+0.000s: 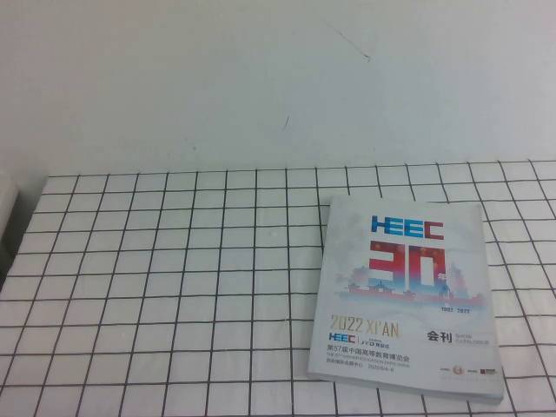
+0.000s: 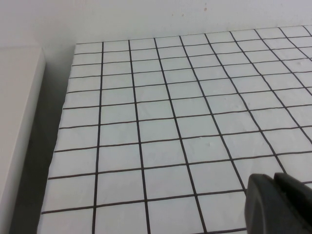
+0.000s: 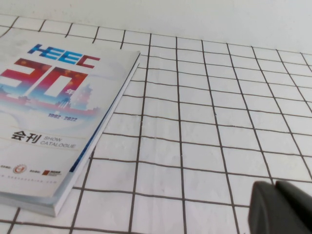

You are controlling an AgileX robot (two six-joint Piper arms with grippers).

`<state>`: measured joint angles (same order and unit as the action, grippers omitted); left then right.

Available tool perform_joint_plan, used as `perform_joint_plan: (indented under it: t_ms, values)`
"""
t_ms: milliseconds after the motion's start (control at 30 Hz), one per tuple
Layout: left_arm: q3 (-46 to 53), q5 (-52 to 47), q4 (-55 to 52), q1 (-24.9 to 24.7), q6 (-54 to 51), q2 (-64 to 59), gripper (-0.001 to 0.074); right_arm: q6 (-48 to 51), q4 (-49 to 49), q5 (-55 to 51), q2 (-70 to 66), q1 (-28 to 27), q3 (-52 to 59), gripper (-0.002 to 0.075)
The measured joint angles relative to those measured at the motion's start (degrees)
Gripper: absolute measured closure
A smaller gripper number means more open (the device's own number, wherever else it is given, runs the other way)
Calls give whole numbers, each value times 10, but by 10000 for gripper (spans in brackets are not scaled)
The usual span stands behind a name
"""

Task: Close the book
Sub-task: 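Close the open booklet and leave it lying on the table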

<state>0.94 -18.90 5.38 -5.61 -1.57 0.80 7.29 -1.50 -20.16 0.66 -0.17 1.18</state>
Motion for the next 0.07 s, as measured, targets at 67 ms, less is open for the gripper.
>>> perform_joint_plan:
  t_ms: [67]
  values:
    - [0, 0, 0, 0, 0, 0, 739, 0, 0, 0, 0, 0, 0, 729]
